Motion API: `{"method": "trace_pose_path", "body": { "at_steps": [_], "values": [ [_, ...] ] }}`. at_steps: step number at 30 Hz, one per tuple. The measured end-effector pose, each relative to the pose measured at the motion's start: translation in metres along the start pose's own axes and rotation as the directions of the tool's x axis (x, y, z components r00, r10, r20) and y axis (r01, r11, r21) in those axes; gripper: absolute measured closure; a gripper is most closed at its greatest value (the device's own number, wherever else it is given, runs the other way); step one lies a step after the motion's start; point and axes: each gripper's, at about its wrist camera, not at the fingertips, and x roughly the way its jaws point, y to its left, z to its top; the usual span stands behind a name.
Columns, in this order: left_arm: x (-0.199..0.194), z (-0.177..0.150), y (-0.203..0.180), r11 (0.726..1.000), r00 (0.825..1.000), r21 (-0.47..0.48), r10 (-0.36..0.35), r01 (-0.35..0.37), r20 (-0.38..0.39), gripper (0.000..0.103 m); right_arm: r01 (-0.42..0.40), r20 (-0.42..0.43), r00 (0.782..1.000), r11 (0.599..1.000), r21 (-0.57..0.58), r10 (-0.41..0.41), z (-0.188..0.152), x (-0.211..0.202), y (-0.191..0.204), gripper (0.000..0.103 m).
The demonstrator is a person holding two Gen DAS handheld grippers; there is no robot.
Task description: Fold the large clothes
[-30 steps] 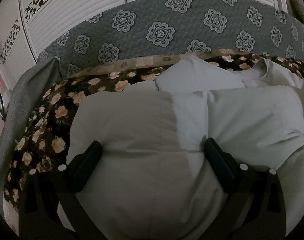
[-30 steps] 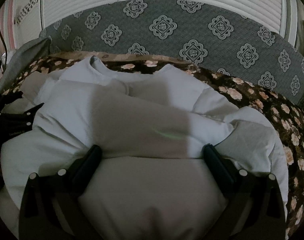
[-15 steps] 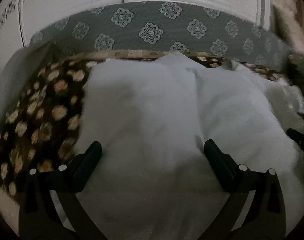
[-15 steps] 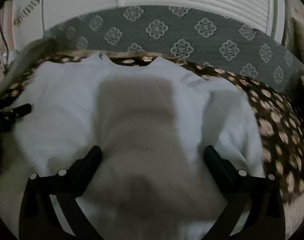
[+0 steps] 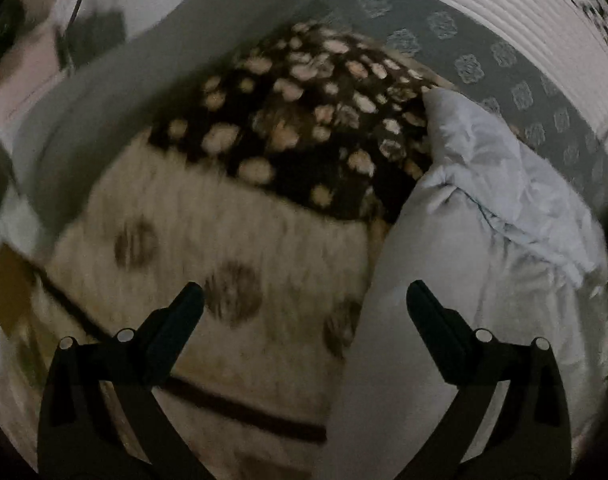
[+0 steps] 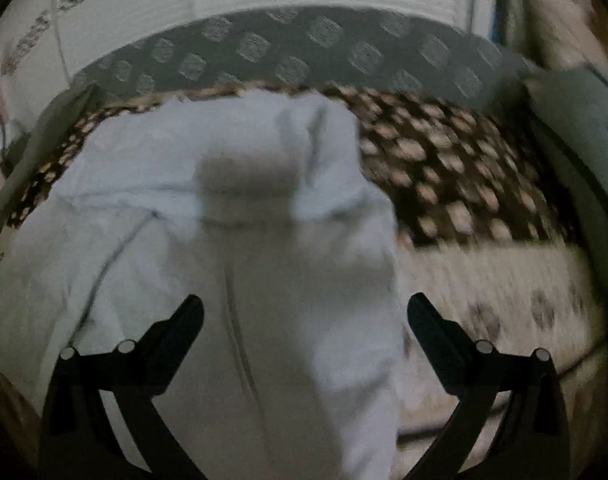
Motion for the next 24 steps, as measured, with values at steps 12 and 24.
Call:
{"method": "trace_pose_path", "body": {
  "at_steps": [12,24],
  "values": [
    [-0.017,-0.081,-0.072,0.934,0.994,0.358,0.035,0.006,-0.108,0.003,0.050,-0.294,0.956,0.980,0.193,0.009,-0.053,-0.002,-0.024,0.002],
    [0.008,-0.102,-0.054,0.971,0.940,0.207,-0.045,0.121,-0.339,0.003,-0.013,-0.439,0.883,0.944,0.331,0.166,-0.080,0.024,-0.027,0.002]
  ]
}}
